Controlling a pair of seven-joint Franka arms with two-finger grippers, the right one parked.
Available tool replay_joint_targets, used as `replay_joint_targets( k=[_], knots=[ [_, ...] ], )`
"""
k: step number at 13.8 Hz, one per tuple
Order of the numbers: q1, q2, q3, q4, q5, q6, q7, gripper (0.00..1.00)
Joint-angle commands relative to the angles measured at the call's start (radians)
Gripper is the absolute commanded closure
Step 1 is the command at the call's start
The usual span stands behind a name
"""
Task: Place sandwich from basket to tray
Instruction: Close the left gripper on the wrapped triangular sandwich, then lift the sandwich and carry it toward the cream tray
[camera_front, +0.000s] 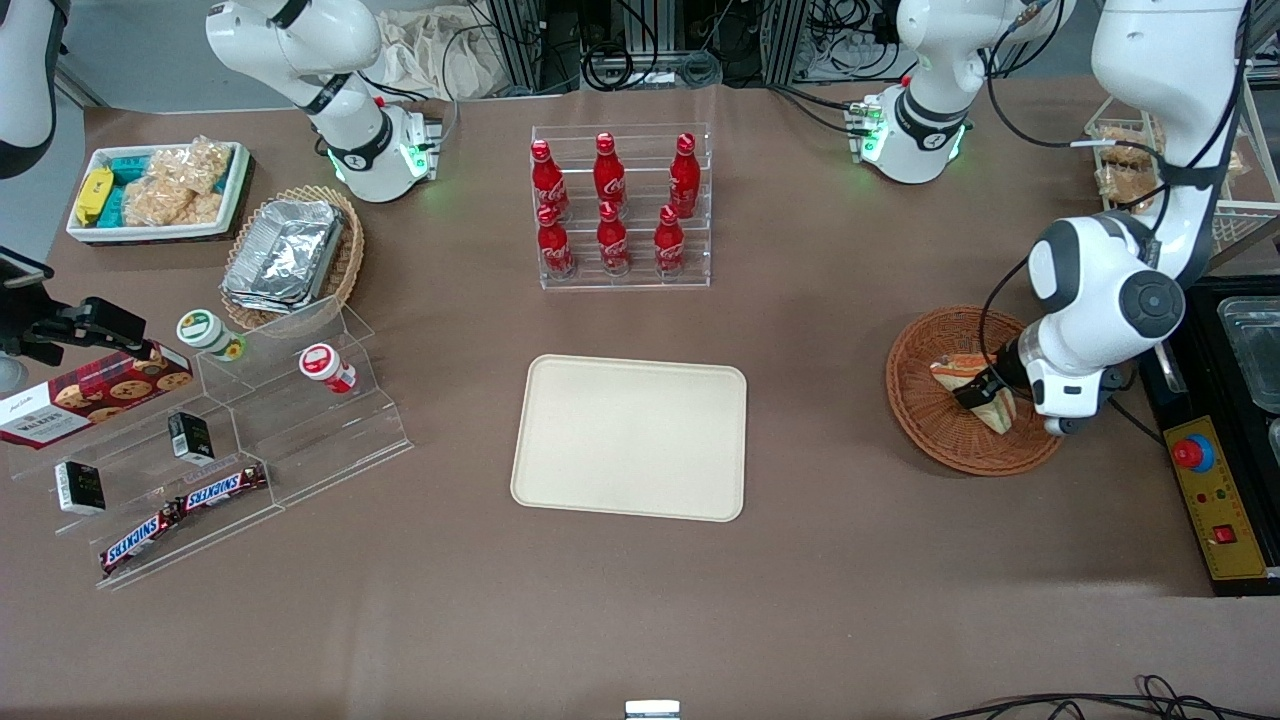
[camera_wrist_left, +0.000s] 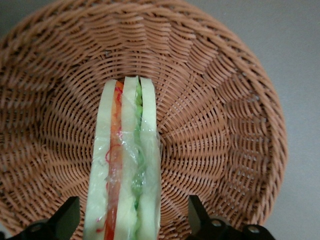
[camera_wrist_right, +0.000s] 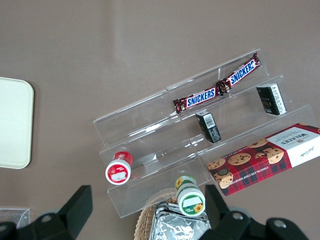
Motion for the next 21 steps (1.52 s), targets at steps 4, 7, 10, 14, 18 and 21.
replay_joint_targets(
  k=[4, 7, 10, 14, 18, 21],
  knots=[
    [0.006, -0.024, -0.004, 0.003, 0.017, 0.002, 0.005, 1.00],
    [-0.008, -0.131, -0.016, 0.099, 0.017, -0.218, 0.001, 1.00],
    [-0.064, -0.162, -0.071, 0.238, 0.015, -0.409, -0.071, 1.00],
    [-0.106, -0.150, -0.240, 0.293, 0.015, -0.437, -0.137, 1.00],
    [-0.165, -0.032, -0.378, 0.298, 0.021, -0.164, -0.070, 1.00],
    [-0.258, 0.109, -0.378, 0.301, 0.177, 0.027, -0.071, 1.00]
  ],
)
